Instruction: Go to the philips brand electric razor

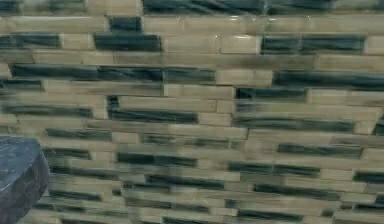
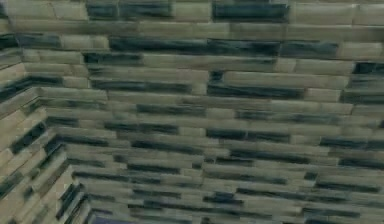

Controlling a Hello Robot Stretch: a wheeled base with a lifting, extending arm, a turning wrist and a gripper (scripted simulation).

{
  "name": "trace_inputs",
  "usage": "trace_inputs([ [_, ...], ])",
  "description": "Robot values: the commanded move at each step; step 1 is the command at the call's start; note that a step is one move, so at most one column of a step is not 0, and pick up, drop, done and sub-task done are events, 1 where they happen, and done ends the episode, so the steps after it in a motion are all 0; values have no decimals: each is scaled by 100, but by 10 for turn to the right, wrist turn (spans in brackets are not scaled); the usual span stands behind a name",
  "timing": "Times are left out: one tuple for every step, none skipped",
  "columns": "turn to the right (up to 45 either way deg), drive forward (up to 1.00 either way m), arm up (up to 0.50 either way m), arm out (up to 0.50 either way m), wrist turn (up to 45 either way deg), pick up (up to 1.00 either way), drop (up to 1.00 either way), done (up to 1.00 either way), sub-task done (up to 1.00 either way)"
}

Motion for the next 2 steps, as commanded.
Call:
trace_inputs([
  [-450, 0, 0, 0, 0, 0, 0, 0, 0],
  [0, 0, 0, 0, 0, 0, 0, 100, 0],
])
